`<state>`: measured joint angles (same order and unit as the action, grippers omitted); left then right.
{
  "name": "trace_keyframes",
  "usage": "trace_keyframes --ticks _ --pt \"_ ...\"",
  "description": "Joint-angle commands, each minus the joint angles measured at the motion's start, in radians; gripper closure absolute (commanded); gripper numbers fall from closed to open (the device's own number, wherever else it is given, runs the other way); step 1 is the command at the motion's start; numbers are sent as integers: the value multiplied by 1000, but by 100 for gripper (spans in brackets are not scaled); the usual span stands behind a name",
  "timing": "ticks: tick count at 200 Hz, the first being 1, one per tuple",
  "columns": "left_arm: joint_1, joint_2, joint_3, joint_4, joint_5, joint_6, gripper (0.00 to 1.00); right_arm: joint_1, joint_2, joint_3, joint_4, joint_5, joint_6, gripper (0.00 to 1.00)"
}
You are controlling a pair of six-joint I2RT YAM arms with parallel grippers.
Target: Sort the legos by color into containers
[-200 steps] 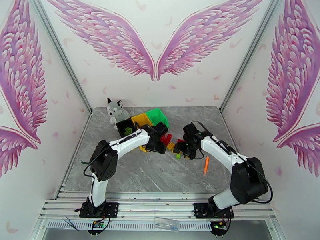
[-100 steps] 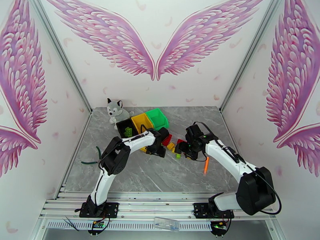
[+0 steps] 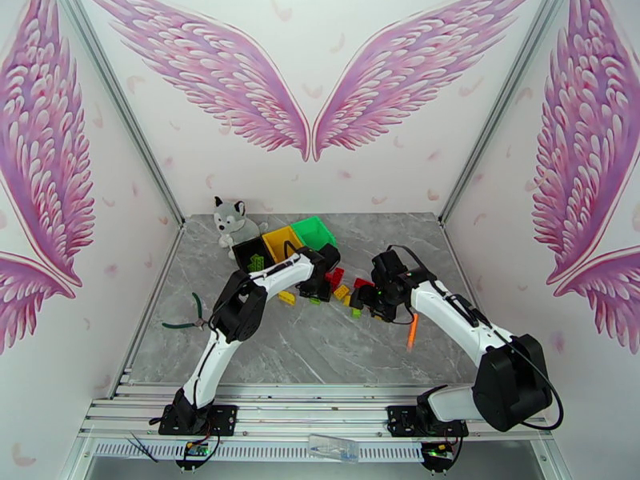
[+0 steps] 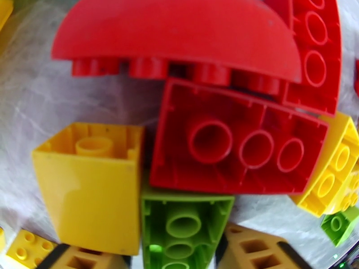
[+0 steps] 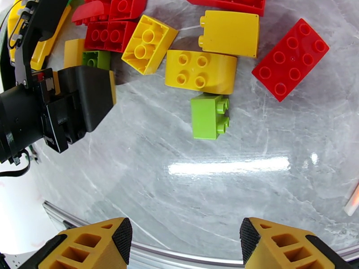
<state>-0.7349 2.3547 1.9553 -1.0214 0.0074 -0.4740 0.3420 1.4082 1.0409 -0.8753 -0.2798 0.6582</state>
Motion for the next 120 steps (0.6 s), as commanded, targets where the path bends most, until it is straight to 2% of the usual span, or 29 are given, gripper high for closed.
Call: trace_keyframes --ticks 1,34,69,120 --pt "-2 -10 7 -13 3 12 60 0 10 19 3 1 16 30" --pt "-4 -112 -83 22 1 3 66 4 52 38 35 -28 15 31" --pt "14 -264 -207 47 -32 -17 66 45 138 98 61 -52 9 32" --pt "159 -467 -354 51 -89 -25 67 152 303 275 55 -61 -5 32"
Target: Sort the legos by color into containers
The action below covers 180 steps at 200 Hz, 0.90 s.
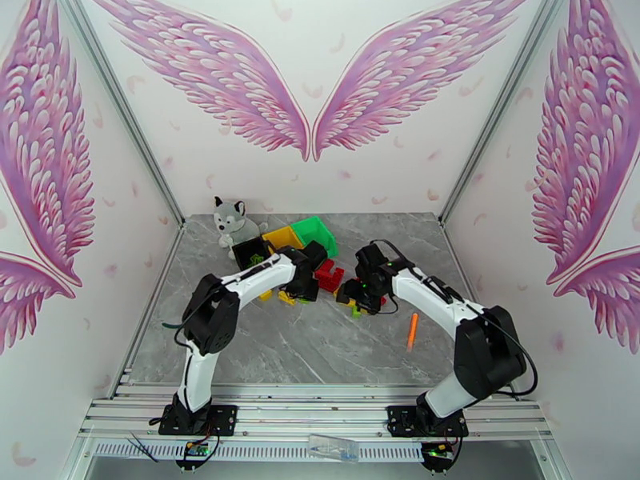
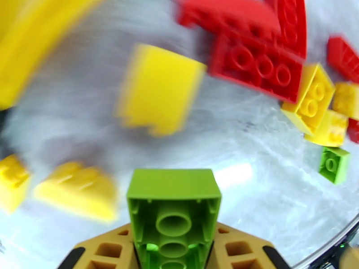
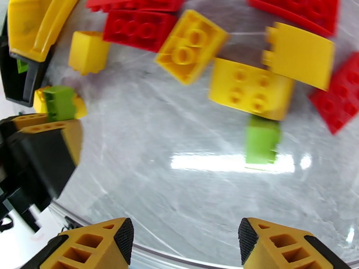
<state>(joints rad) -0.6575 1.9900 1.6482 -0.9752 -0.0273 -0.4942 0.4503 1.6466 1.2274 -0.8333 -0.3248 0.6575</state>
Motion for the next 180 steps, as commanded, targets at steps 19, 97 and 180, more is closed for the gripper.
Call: trace_keyframes --ticks 19,97,180 --pt "167 -135 -55 -7 -69 11 66 63 118 158 1 -15 -10 32" --pt "398 55 161 -72 -76 84 59 60 179 275 -72 13 -46 27" --pt "346 25 186 -82 -63 86 33 3 95 137 -79 66 -43 22"
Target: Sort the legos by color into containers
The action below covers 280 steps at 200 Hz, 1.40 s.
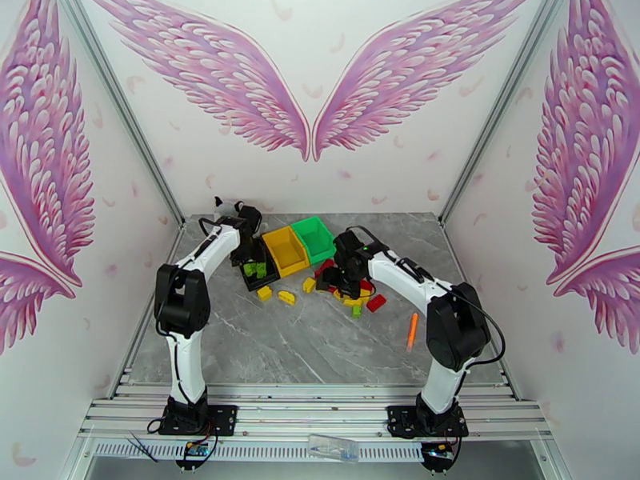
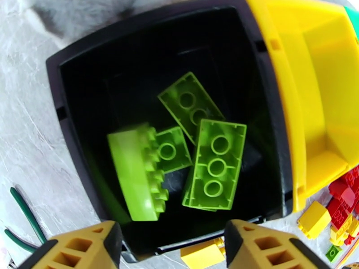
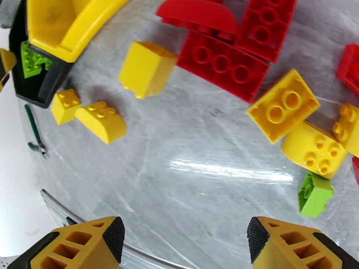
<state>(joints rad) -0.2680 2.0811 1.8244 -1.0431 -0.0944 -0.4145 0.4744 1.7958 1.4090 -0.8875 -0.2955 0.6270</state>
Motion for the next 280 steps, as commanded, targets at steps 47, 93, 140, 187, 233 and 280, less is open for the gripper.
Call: trace_keyframes --ticks 47,93,140,187,233,280 --pt "-181 -129 -29 2 10 -22 30 -56 -96 -128 -28 87 -10 28" --pt "-298 -126 -95 131 159 -143 28 -74 -118 -185 -30 127 -23 24" --pt "-341 -125 -179 259 237 -265 27 -74 -74 -226 13 115 -19 26" --pt "-332 -163 -238 276 236 -281 27 -73 1 -203 19 133 -28 28" --pt "-314 -209 -293 290 229 -290 27 -76 61 -154 11 162 -36 33" --pt "-286 -253 -324 291 220 -296 27 -76 76 -140 2 160 -44 53"
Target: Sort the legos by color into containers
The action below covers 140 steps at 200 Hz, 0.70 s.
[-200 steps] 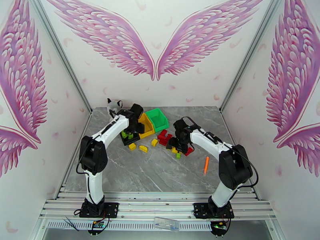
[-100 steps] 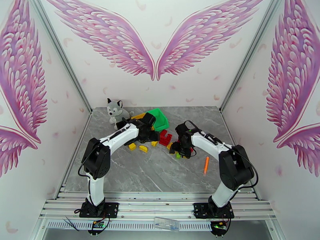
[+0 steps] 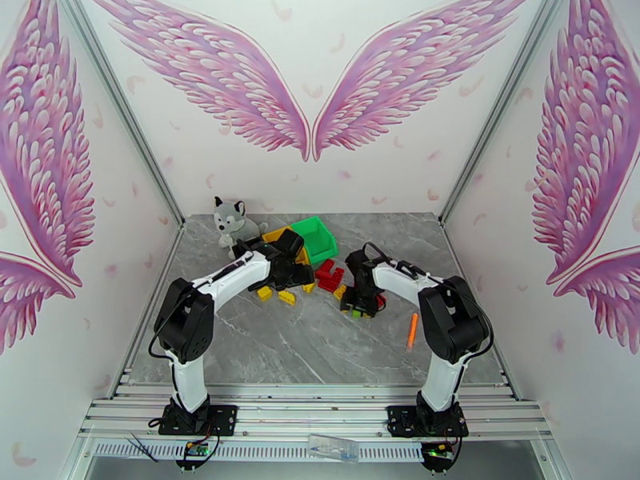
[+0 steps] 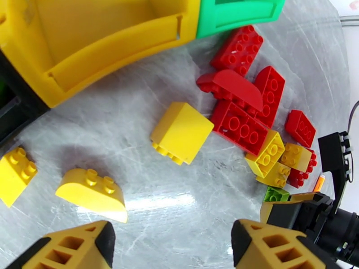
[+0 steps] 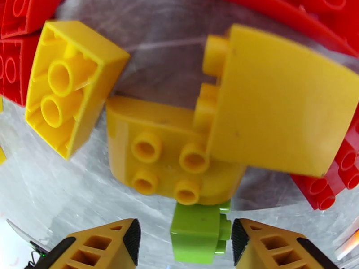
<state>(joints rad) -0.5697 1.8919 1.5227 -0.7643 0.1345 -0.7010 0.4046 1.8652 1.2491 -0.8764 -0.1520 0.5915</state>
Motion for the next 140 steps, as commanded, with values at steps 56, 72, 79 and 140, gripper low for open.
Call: trace_keyframes --ticks 56,72,79,140 --pt "98 -141 -31 -8 -39 -13 27 29 -67 42 28 -120 29 65" --pt "134 -166 -37 -17 -53 -11 26 39 -51 93 51 -180 45 65" --pt "148 -178 -41 -21 -60 -11 26 42 -36 123 63 -208 54 65" --pt "247 -293 -155 -38 -103 -26 26 45 199 438 177 -414 182 68"
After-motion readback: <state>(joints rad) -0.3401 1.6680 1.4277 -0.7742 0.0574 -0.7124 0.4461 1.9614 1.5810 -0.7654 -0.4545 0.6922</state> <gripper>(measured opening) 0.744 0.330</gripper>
